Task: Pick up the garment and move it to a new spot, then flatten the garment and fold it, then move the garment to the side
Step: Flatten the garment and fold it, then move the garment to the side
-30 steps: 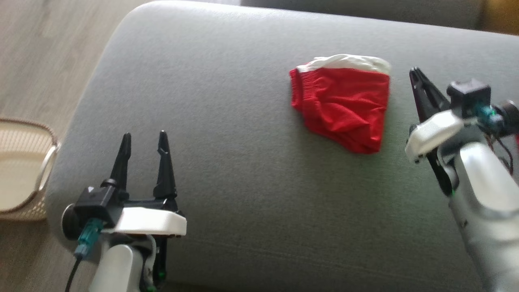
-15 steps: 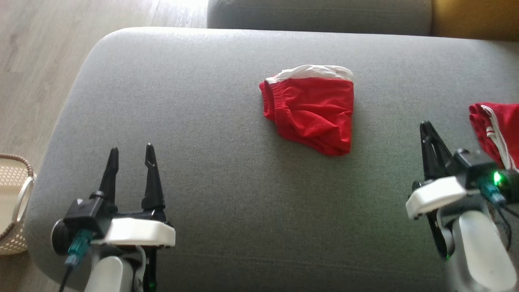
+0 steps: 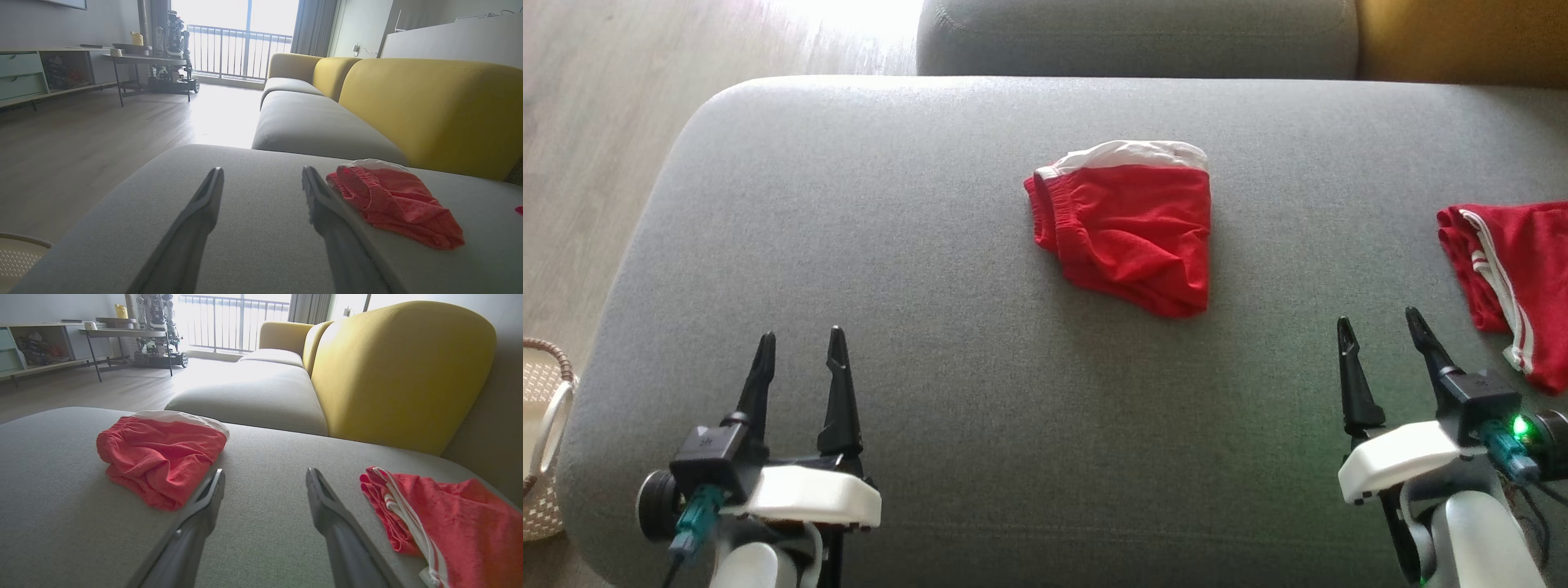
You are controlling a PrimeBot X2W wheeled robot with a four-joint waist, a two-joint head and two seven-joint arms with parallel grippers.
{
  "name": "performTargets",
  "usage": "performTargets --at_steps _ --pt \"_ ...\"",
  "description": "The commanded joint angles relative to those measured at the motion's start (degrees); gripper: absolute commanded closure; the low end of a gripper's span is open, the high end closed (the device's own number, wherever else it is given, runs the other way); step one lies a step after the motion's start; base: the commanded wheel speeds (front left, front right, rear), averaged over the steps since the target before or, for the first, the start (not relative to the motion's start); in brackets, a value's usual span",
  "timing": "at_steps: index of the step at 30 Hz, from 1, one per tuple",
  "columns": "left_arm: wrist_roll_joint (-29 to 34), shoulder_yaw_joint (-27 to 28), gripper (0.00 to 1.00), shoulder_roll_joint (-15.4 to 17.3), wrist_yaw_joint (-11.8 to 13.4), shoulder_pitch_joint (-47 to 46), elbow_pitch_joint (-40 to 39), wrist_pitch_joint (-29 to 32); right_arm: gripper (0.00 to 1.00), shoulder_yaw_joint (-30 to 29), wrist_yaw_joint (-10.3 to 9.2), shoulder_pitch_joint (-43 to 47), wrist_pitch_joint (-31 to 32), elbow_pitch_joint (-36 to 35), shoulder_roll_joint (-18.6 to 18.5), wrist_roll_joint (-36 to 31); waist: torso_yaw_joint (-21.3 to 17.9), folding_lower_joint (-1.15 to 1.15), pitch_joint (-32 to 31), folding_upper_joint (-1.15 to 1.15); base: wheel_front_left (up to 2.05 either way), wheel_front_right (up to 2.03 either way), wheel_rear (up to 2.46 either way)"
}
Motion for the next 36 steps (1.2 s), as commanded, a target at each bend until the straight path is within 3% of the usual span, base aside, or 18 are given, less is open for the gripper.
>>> performTargets --at_steps 1,36 --pt "0.19 1.64 0.00 0.15 0.13 -1.75 -1.75 -0.28 0.00 1.46 -0.02 -1.32 -0.51 -2.15 0.11 0.56 -0.06 0.00 0.00 0.00 0.00 0.00 0.00" --pt "0.93 1.27 0.00 0.15 -0.23 -0.85 -1.64 -0.28 0.00 1.94 -0.02 -1.43 -0.88 -0.68 0.12 2.46 -0.25 0.00 -0.37 0.00 0.00 0.00 0.00"
